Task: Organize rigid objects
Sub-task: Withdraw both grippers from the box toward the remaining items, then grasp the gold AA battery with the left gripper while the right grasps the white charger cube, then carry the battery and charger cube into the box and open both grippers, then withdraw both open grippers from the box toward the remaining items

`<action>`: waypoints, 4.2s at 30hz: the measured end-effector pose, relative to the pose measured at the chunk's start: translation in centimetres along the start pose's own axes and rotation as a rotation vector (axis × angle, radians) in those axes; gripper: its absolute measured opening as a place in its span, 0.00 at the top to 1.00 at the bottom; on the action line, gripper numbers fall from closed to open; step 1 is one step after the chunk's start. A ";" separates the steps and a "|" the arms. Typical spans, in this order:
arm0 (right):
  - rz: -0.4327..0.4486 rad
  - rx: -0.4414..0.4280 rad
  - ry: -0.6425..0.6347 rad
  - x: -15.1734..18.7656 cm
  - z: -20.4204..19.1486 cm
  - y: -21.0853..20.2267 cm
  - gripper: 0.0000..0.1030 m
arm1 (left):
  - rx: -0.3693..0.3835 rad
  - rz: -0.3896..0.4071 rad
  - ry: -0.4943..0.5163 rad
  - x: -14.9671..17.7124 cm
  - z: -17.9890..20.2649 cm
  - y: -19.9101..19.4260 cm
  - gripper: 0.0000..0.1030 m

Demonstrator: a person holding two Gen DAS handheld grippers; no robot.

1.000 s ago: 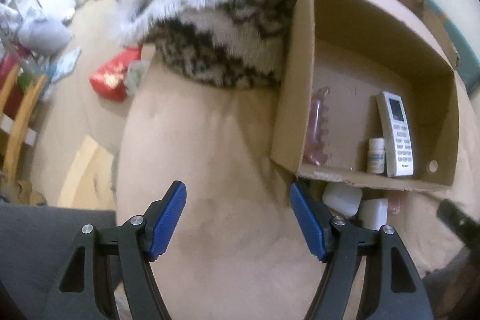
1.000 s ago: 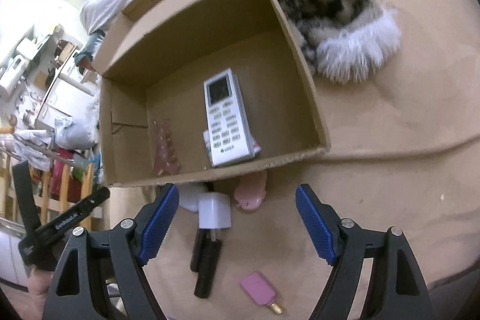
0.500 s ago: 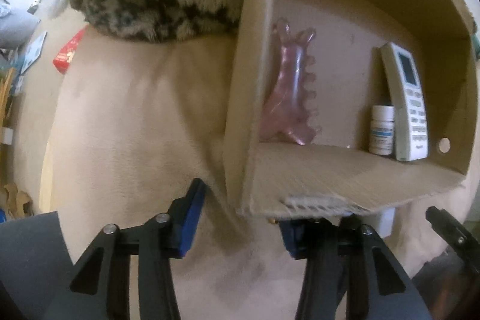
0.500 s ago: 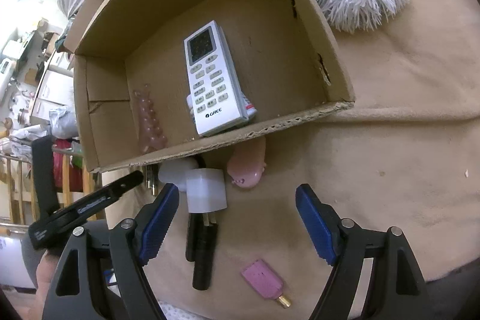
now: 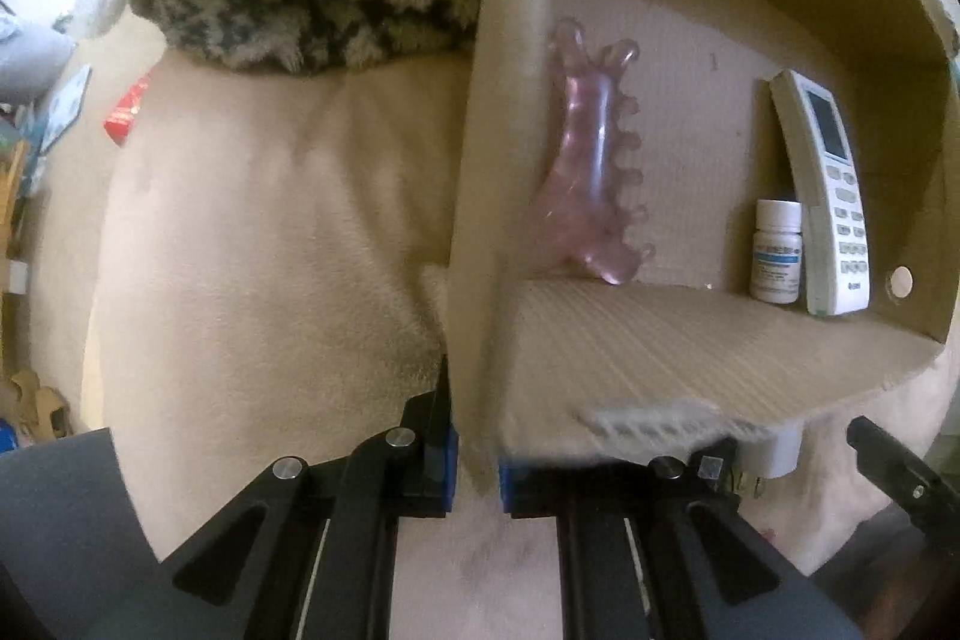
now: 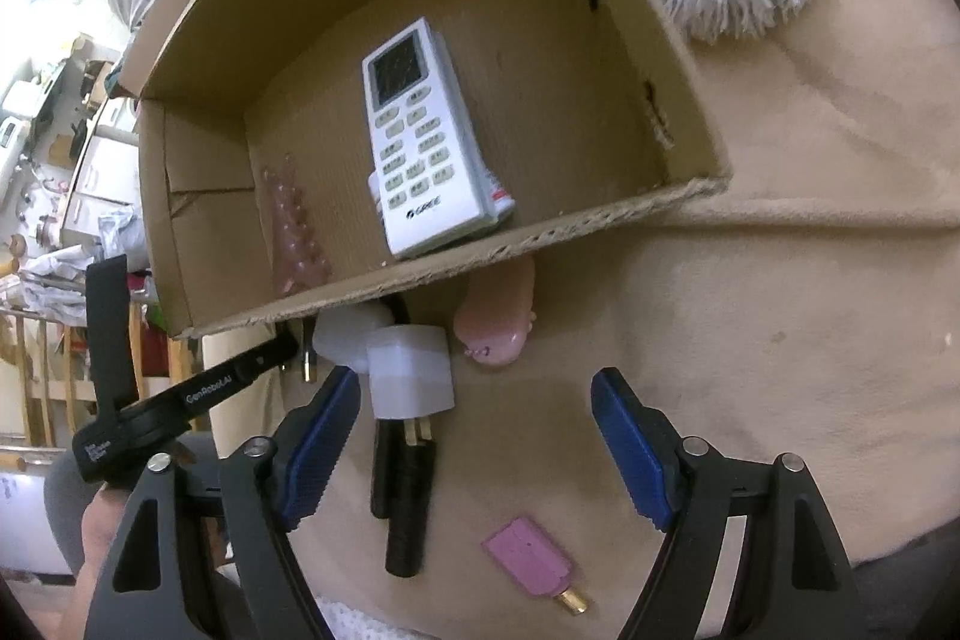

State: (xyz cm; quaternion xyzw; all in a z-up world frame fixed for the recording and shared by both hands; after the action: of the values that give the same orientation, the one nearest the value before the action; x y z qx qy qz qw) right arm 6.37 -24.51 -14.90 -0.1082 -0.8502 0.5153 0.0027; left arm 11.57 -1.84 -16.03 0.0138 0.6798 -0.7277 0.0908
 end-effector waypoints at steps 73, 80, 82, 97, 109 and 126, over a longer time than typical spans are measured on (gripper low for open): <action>0.328 0.281 -0.325 -6.1 -4.2 -4.4 0.73 | 0.041 0.254 0.164 -4.6 4.1 -6.9 0.91; 0.295 0.347 -0.359 -6.6 -4.9 -2.6 0.73 | 0.017 0.263 0.180 -4.2 4.2 -6.1 0.91; 0.276 0.362 -0.362 -6.6 -4.8 -2.1 0.73 | 0.018 0.256 0.178 -4.1 4.1 -5.8 0.91; 0.210 0.358 -0.299 -7.0 -3.5 -1.0 0.73 | 0.002 0.243 0.165 -4.0 4.4 -4.2 0.91; 0.299 0.204 -0.273 -7.7 -3.8 -3.6 0.31 | -0.015 0.246 0.188 -3.6 5.4 -5.2 0.85; 0.291 0.128 -0.212 -7.4 -3.8 -3.0 0.21 | -0.011 0.267 0.164 -3.5 4.9 -7.1 0.40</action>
State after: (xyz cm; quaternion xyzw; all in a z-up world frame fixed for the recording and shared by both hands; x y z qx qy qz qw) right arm 13.46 -23.90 -9.69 -0.1749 -0.7865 0.5717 -0.1545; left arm 14.49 -5.90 -8.11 0.1631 0.6810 -0.7018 0.1309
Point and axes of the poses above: each gripper's, at about its wrist camera, not at the fingertips, and y roughly the way its jaws point, z to its right, x to its underside, the point moved 2 cm from there along y, roughly the way its jaws point, and after that the axes turned 3 degrees about -y, right-handed, at the moved point
